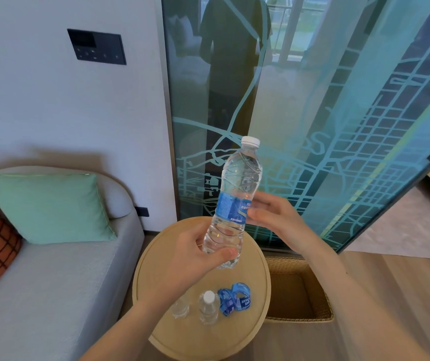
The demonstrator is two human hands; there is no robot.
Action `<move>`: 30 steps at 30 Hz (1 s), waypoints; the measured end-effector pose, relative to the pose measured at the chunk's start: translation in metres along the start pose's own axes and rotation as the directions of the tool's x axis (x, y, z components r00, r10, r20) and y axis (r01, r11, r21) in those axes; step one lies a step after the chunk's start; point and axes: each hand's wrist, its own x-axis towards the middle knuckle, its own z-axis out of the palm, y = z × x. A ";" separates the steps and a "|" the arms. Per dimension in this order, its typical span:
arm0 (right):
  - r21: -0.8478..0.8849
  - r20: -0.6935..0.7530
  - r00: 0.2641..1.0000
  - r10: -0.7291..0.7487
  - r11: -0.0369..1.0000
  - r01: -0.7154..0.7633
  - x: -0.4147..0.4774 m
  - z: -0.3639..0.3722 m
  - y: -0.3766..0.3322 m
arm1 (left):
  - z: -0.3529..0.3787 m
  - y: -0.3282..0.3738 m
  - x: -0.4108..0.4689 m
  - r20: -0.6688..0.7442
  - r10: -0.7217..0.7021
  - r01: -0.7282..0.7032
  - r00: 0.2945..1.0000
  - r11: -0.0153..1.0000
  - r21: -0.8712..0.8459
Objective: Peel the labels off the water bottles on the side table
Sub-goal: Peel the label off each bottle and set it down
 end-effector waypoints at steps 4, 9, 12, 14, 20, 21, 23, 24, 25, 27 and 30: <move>-0.055 -0.048 0.999 -0.005 0.999 0.003 -0.002 -0.001 0.006 | -0.002 -0.004 0.001 0.001 -0.034 0.034 0.999 0.999 -0.014; -0.192 -0.100 0.994 -0.039 0.981 0.019 -0.001 0.002 0.007 | -0.003 -0.005 0.000 -0.010 -0.034 0.033 0.999 0.999 -0.030; -0.248 -0.108 0.991 -0.074 0.968 0.045 -0.001 0.003 0.006 | -0.003 -0.005 -0.002 -0.015 -0.020 0.019 1.000 1.000 -0.024; -0.268 -0.112 0.991 -0.080 0.962 0.047 -0.001 0.003 0.005 | -0.004 -0.005 -0.003 -0.018 -0.012 0.011 1.000 1.000 -0.023; -0.270 -0.107 0.990 -0.095 0.961 0.063 0.002 0.005 0.003 | -0.004 -0.006 -0.003 -0.016 0.000 0.000 1.000 1.000 -0.009; -0.259 -0.104 0.990 -0.096 0.964 0.066 0.002 0.005 0.002 | -0.004 -0.006 -0.003 -0.015 0.005 -0.005 1.000 1.000 -0.010; -0.226 -0.101 0.991 -0.091 0.972 0.066 0.003 0.007 0.002 | -0.005 -0.006 -0.004 -0.009 0.013 -0.013 1.000 1.000 -0.008; -0.210 -0.100 0.991 -0.091 0.975 0.069 0.004 0.007 0.003 | -0.005 -0.006 -0.004 -0.002 0.015 -0.015 1.000 1.000 -0.007; -0.198 -0.097 0.991 -0.092 0.978 0.071 0.005 0.007 0.004 | -0.005 -0.005 -0.004 0.004 0.015 -0.015 1.000 1.000 -0.009; -0.170 -0.090 0.992 -0.087 0.983 0.071 0.006 0.007 0.006 | -0.005 -0.005 -0.004 0.007 0.018 -0.018 1.000 1.000 -0.022; -0.121 -0.099 0.992 -0.080 0.990 0.068 0.008 0.008 0.010 | -0.006 -0.005 -0.005 0.006 0.023 -0.022 1.000 0.999 -0.044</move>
